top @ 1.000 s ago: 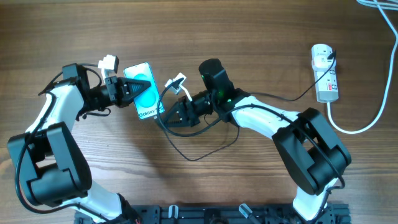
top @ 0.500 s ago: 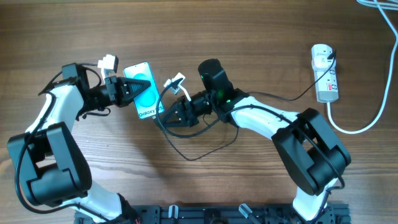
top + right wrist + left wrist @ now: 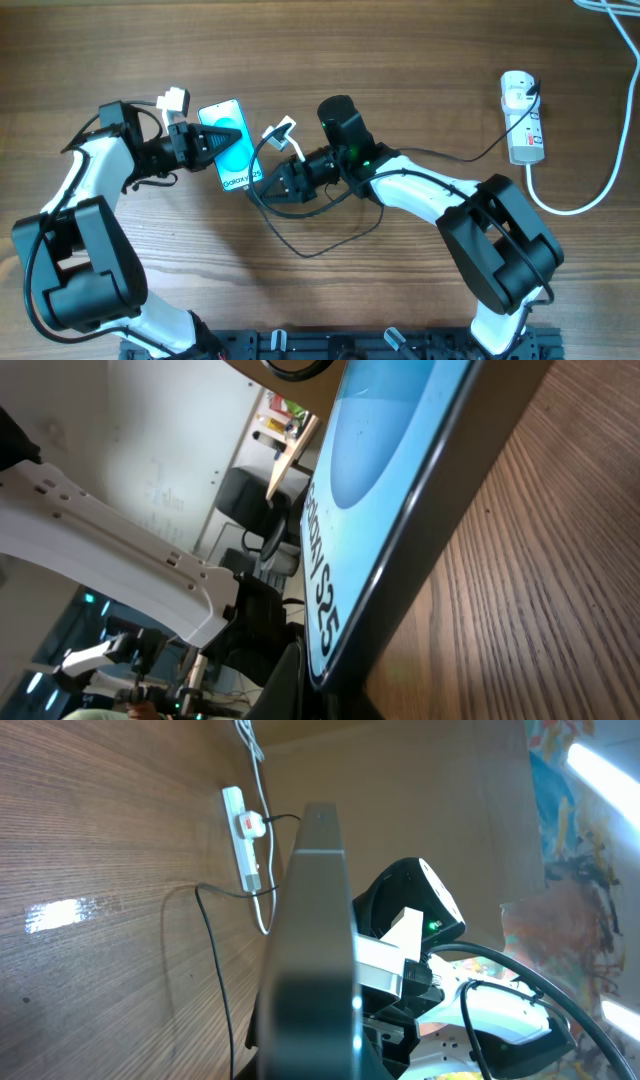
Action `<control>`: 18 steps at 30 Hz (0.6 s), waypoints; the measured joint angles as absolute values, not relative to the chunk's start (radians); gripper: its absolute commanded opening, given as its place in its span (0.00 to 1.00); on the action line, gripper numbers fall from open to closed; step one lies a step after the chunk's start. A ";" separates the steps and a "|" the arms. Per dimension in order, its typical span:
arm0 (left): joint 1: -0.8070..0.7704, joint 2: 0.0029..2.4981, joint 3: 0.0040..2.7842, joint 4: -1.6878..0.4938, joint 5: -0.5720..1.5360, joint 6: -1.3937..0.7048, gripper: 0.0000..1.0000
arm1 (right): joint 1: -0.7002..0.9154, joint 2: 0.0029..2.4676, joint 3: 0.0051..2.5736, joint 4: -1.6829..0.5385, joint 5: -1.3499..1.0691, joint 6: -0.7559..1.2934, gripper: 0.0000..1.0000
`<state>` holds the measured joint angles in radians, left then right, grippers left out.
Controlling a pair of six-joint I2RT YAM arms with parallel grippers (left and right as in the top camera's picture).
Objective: Plug charger to phone and switch on socket
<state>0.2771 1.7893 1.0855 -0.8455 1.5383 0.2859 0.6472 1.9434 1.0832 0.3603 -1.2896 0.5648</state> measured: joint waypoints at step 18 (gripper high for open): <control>0.304 1.789 1.095 -0.826 1.553 0.271 0.04 | 0.683 1.945 1.060 0.558 -1.192 0.809 0.04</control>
